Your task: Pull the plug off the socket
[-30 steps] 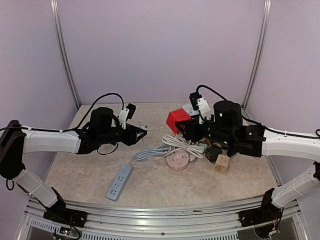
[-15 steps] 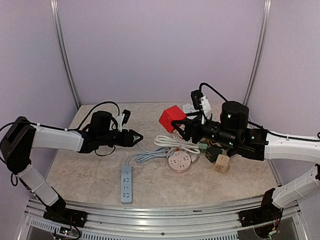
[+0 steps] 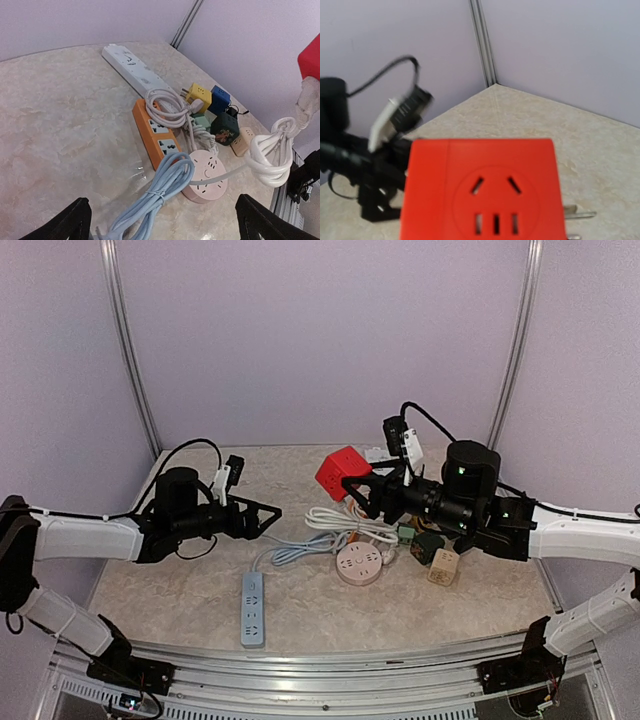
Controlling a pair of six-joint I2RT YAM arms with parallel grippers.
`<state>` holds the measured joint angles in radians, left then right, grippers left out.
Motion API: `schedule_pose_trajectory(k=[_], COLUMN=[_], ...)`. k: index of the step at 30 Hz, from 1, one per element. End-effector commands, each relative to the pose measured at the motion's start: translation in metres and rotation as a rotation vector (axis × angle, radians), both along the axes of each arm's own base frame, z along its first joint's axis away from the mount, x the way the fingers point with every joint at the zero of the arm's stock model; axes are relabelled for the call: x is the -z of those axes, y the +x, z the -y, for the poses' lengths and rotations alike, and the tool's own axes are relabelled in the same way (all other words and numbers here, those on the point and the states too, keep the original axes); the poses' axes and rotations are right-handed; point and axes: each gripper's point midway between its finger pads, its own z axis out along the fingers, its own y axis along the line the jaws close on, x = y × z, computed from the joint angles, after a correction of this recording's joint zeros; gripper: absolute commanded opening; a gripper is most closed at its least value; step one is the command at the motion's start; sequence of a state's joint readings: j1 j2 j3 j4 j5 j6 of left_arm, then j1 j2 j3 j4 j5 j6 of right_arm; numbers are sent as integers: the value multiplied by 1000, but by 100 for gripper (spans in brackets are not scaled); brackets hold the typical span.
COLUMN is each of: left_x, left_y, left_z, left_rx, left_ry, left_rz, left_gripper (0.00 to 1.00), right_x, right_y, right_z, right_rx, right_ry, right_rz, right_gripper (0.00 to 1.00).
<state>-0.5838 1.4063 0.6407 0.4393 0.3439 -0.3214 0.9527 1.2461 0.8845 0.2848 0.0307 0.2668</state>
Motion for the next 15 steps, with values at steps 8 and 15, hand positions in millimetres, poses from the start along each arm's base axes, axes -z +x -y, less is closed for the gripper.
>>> schedule_pose_trajectory(k=[8,15], left_x=[-105,-137], left_y=[-56,-102], left_z=[26,68], left_rx=[197,456], left_ry=[-122,-214], left_rz=[303,340], left_gripper=[98,92], right_x=[-71,-98], right_y=[-21,-42], right_z=[8,11], right_rx=[-83,-179], right_ry=[226,322], right_rz=[145,186], right_gripper=[0,0])
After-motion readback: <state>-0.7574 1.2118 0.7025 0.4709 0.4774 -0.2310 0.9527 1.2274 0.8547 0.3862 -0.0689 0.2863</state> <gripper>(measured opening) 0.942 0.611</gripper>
